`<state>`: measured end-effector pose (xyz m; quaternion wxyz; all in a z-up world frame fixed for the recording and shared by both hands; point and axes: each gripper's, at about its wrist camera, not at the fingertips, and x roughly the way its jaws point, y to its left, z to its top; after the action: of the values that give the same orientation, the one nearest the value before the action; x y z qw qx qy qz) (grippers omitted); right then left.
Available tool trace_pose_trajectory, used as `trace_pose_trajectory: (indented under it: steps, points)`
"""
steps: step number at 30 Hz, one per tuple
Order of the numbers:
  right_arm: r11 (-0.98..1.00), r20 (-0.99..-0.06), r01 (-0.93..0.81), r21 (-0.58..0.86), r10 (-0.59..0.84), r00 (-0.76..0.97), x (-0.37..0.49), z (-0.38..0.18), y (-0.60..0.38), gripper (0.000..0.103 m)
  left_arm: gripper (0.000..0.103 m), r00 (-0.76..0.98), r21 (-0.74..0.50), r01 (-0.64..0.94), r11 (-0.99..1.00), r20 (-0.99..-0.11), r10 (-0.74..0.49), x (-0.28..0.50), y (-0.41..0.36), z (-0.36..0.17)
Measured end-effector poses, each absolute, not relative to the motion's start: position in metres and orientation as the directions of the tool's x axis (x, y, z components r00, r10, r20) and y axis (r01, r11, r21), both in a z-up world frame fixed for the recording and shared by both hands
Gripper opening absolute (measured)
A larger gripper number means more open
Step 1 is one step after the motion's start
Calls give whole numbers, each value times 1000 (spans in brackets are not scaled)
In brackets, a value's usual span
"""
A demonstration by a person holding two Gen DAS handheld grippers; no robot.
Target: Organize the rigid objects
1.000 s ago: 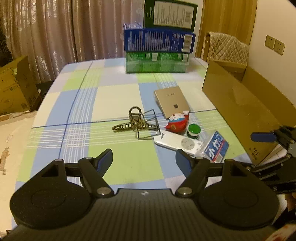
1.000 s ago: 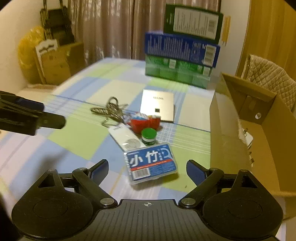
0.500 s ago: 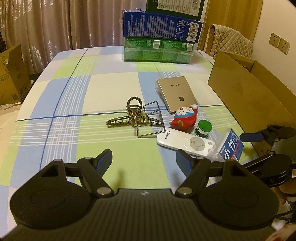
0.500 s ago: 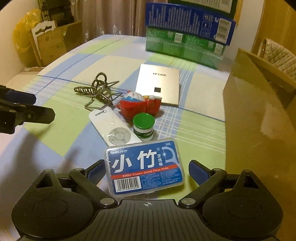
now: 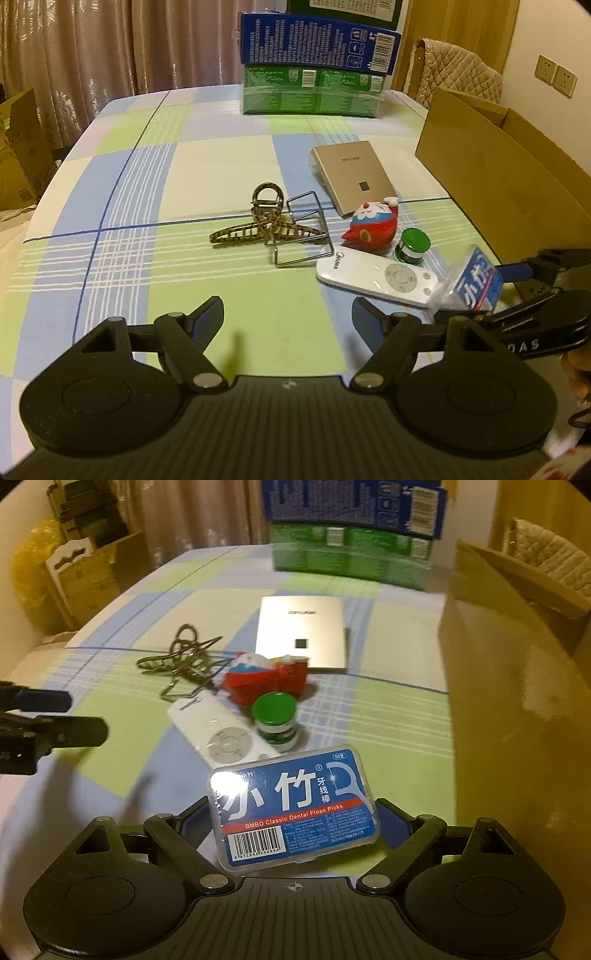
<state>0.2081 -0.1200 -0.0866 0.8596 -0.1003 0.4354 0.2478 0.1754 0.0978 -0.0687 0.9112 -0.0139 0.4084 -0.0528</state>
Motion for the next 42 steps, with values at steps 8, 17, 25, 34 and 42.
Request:
trace_pose_trajectory:
  steps: [8, 17, 25, 34, 42]
  points:
    - [866, -783, -498, -44, 280, 556, 224, -80, -110, 88, 73, 667, -85, 68, 994, -737, -108, 175, 104, -69]
    - [861, -780, -473, -187, 162, 605, 245, -86, -90, 88, 73, 668, -111, 57, 992, -735, -121, 175, 108, -72]
    - [842, -848, -537, -44, 253, 466, 257, -85, -90, 88, 73, 673, -125, 43, 991, -730, -121, 172, 111, -73]
    - [800, -848, -587, 126, 394, 356, 232, -89, -85, 88, 73, 667, -149, 47, 988, -731, -142, 174, 110, -75]
    - [810, -826, -586, -3, 329, 458, 180, -93, -103, 88, 73, 643, -178, 87, 980, -741, -192, 191, 81, -86]
